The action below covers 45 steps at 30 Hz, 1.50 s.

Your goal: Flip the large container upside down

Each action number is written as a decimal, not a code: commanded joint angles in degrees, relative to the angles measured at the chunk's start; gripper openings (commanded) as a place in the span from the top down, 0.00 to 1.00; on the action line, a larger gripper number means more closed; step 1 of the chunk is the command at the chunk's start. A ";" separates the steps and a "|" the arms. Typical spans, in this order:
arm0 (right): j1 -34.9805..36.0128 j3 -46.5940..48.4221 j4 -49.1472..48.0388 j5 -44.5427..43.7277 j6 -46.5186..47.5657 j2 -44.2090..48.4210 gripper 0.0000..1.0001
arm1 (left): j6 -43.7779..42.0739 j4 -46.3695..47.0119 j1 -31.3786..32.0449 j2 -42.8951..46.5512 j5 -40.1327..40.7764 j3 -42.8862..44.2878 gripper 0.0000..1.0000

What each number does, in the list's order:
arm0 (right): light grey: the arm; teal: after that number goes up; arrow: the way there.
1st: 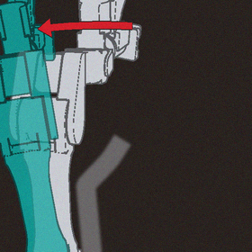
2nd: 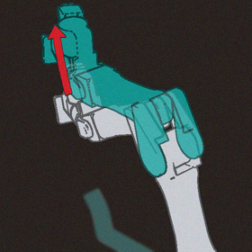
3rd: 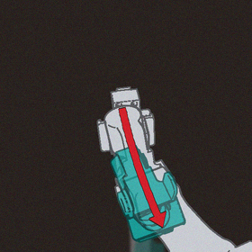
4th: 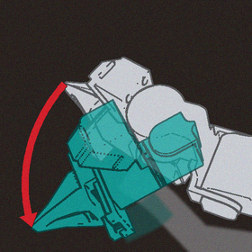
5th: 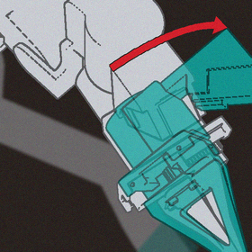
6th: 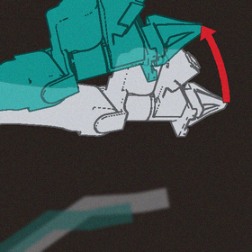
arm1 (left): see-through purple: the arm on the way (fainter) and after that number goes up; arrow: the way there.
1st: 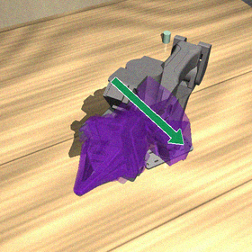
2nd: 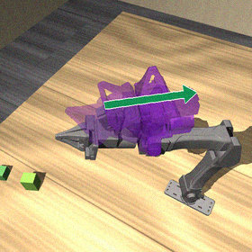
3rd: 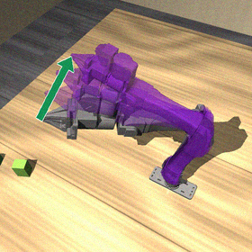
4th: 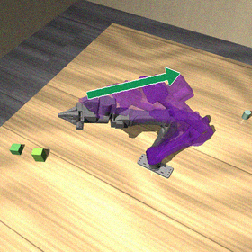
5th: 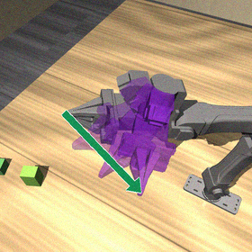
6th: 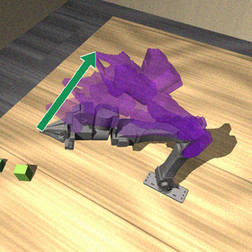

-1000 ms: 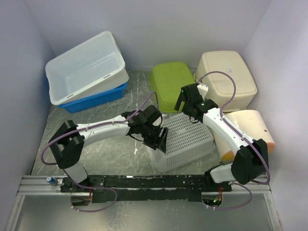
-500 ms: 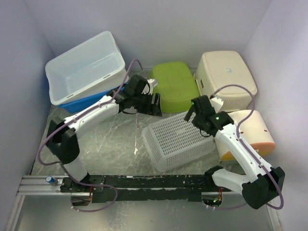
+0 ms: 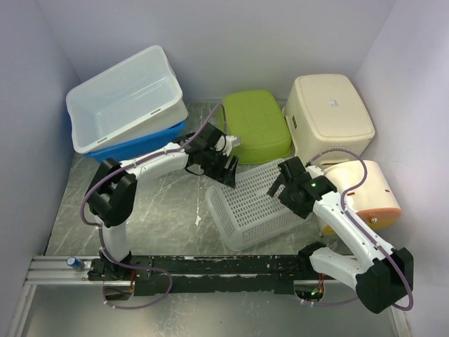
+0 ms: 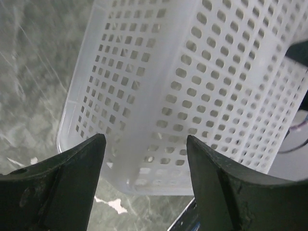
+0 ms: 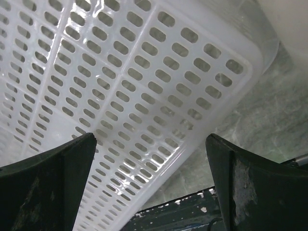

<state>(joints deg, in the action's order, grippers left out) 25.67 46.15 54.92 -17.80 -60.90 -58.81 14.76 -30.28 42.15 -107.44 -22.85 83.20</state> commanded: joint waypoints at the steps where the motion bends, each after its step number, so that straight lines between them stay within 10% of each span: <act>1: -0.01 -0.84 -4.24 3.69 -0.07 -1.57 0.00 | -0.51 1.36 0.31 5.64 -9.50 -7.16 0.22; 21: -0.01 4.83 -8.68 2.75 5.89 -5.25 0.00 | 14.91 15.01 13.82 17.11 -11.67 -23.74 0.22; 33: 0.00 16.80 -5.08 -10.74 14.48 -0.85 0.00 | 13.58 0.70 6.27 24.60 3.57 -13.35 0.17; 45: 0.04 22.82 -9.23 -12.59 22.59 -0.62 0.00 | 20.01 21.31 2.01 17.84 -7.66 -23.31 0.18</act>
<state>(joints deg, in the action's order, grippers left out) 25.56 67.02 47.77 -28.88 -42.22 -60.03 32.67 -20.75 41.58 -87.07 -25.98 59.53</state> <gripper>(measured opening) 0.999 0.823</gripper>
